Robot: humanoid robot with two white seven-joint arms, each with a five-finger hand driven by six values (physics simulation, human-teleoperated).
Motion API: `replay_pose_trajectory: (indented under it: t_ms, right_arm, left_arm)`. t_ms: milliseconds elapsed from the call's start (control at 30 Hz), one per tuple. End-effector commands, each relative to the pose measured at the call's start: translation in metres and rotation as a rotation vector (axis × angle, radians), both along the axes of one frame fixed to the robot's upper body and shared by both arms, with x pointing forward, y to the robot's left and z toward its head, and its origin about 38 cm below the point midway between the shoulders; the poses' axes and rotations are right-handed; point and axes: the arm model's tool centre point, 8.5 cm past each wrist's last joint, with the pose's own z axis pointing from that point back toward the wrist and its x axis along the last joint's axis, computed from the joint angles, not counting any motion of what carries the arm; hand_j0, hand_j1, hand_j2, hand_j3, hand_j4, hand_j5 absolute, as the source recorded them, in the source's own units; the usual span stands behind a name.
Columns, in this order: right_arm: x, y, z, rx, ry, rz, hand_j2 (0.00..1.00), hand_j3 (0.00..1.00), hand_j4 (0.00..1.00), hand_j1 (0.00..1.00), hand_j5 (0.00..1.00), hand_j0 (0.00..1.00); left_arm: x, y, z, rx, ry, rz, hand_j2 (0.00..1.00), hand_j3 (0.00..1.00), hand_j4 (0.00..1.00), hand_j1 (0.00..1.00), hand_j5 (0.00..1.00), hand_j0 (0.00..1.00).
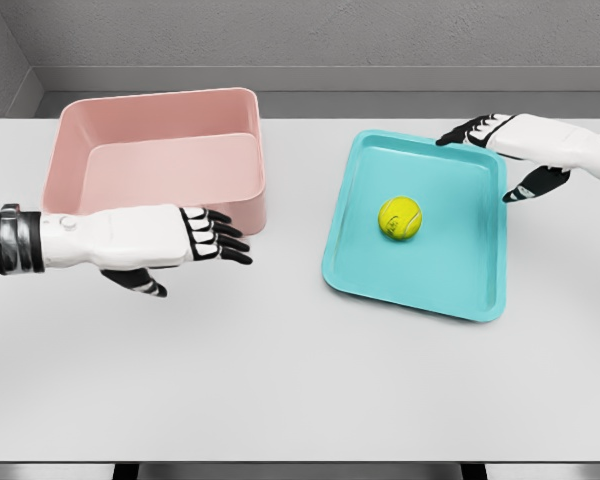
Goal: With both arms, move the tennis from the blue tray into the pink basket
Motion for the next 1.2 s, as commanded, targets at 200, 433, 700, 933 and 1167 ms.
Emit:
replay_pose_trajectory:
  t_ms: [200,433,700,933,1167]
  right_arm:
    - [-0.003,0.013,-0.01,-0.012,0.027,0.038,1.0,1.0,1.0,1.0,1.0,1.0]
    - [-0.003,0.044,-0.033,-0.006,0.076,0.104,1.0,1.0,1.0,1.0,1.0,1.0]
    - [-0.001,0.08,-0.05,0.031,0.108,0.156,1.0,1.0,1.0,1.0,1.0,1.0]
    - [0.006,0.083,-0.07,0.035,0.166,0.092,1.0,1.0,1.0,1.0,1.0,1.0]
    - [0.009,0.079,-0.083,0.033,0.197,0.067,1.0,1.0,1.0,1.0,1.0,1.0]
  left_arm:
    - [-0.009,-0.029,-0.021,-0.019,0.109,-0.073,1.0,1.0,1.0,1.0,1.0,1.0]
    - [-0.011,-0.022,-0.03,0.177,0.14,-0.115,1.0,1.0,1.0,1.0,1.0,1.0]
    - [-0.008,-0.012,-0.021,0.189,0.122,-0.092,1.0,1.0,1.0,1.0,1.0,1.0]
    - [-0.007,-0.015,-0.02,0.18,0.122,-0.097,1.0,1.0,1.0,1.0,1.0,1.0]
    - [-0.006,-0.012,-0.018,0.186,0.116,-0.091,1.0,1.0,1.0,1.0,1.0,1.0]
